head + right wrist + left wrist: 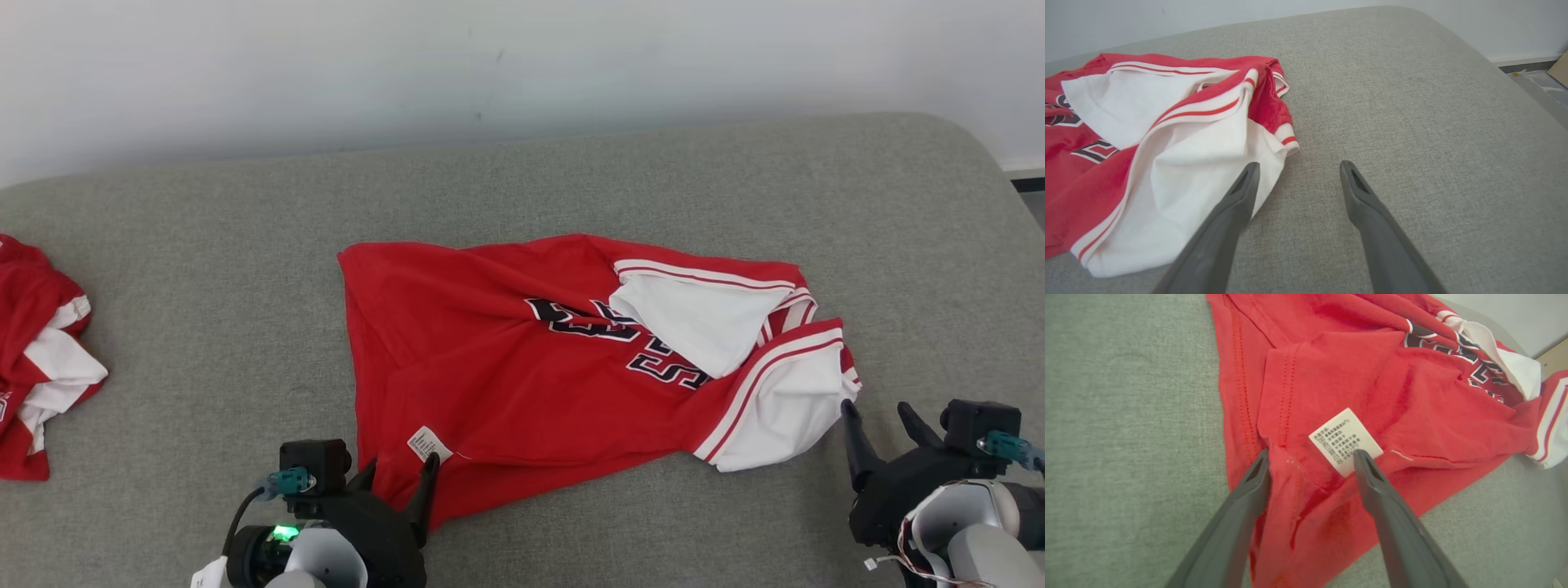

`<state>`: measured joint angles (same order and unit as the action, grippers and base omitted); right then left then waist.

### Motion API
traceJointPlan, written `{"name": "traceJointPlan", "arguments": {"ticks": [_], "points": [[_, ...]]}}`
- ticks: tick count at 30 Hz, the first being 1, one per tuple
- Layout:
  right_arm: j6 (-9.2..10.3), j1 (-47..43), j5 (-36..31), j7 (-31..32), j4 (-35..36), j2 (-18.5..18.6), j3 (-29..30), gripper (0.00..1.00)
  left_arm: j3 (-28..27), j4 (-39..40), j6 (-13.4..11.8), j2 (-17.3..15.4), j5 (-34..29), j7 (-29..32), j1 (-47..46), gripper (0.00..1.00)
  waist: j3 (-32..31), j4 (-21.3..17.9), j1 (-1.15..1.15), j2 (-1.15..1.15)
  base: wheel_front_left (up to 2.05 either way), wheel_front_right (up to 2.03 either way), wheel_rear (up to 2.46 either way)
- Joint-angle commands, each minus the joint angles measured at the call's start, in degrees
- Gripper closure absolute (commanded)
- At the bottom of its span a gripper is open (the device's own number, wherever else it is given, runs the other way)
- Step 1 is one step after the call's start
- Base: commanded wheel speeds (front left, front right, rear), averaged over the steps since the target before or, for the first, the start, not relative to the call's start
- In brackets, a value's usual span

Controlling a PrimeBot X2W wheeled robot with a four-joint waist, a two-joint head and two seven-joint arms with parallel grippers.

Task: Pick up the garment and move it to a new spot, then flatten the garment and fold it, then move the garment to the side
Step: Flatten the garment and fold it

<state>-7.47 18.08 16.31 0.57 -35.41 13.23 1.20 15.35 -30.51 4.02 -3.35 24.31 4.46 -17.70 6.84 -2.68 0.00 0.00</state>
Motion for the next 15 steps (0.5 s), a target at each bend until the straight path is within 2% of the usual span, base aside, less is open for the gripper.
{"name": "traceJointPlan", "arguments": {"ticks": [1,10,15], "points": [[-0.03,1.5,0.5,-0.3,-1.1,0.7,-1.2,0.00,0.1,0.3,-0.2,0.0,0.2,-0.4,-0.4,0.00,0.5,0.3,0.00,0.00,0.00,0.00,0.00],[-0.03,4.4,3.0,-1.9,-6.4,1.3,-7.7,0.00,1.1,0.3,0.1,0.1,0.6,-0.9,-1.8,0.00,2.1,1.4,0.00,0.00,0.00,0.00,0.00],[-0.03,5.1,4.8,-3.9,-7.1,1.8,-11.3,0.00,1.2,0.0,-0.1,0.0,1.0,-1.2,-2.0,0.00,2.2,1.2,0.00,0.00,0.00,0.00,0.00]]}}
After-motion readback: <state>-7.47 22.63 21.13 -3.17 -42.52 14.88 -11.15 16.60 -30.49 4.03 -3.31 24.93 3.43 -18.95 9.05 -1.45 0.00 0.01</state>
